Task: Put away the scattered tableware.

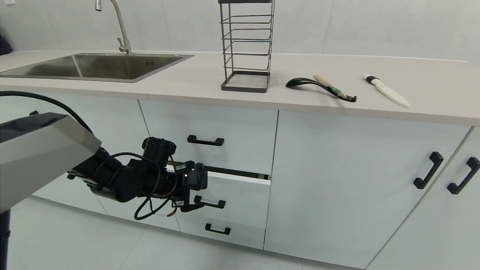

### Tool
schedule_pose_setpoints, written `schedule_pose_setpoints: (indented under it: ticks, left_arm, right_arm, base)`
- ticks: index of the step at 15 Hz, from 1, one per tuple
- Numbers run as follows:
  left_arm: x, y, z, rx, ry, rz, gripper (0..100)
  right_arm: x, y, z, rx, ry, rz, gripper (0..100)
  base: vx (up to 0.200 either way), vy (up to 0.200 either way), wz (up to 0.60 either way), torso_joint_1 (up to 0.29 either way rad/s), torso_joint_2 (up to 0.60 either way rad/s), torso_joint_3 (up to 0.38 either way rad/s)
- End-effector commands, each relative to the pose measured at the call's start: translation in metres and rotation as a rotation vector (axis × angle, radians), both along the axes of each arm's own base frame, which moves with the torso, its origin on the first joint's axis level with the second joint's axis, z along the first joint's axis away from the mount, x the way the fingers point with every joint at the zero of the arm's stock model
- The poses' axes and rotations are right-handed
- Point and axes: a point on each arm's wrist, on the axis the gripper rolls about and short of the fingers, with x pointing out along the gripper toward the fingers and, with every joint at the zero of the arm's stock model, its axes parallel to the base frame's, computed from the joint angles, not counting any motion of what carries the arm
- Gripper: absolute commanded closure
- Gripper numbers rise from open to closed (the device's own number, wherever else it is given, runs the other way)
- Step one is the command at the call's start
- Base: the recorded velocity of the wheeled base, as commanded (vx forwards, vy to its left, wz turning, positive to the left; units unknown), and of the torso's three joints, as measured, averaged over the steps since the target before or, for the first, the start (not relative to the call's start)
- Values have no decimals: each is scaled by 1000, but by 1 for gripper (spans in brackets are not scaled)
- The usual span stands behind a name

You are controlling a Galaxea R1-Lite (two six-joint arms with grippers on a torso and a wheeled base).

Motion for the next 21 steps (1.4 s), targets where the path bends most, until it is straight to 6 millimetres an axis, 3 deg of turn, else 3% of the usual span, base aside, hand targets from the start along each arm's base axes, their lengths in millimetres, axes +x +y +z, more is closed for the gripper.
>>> schedule_pose_setpoints:
  ticks: [1, 4, 8, 10, 12, 14, 21]
  left_arm:
    - [0, 0, -5, 5, 16, 1, 0]
    - [-8, 2, -7, 10, 35, -2, 0]
    - [-29, 8, 7, 9, 34, -3, 0]
    - [-50, 13, 11, 14, 50, -9, 0]
    - [-84, 21, 16, 22, 80, -17, 0]
    - [-101, 27, 22, 18, 77, -12, 0]
    - [-116, 31, 24, 20, 86, -15, 0]
  right_arm:
    - [0, 0, 0, 0, 2, 0, 100]
    - [0, 0, 0, 0, 2, 0, 100]
    - [0, 0, 0, 0, 2, 0, 100]
    - [0, 0, 0, 0, 2, 0, 100]
    - [0, 0, 0, 0, 2, 0, 100]
    - [0, 0, 0, 0, 2, 0, 100]
    - [0, 0, 0, 0, 2, 0, 100]
  base:
    - [0, 0, 0, 0, 0, 0]
    - [0, 0, 0, 0, 0, 0]
    - [0, 0, 0, 0, 0, 0]
    - [0, 0, 0, 0, 0, 0]
    - [0, 0, 0, 0, 0, 0]
    - [0, 0, 0, 0, 0, 0]
    - [0, 0, 0, 0, 0, 0]
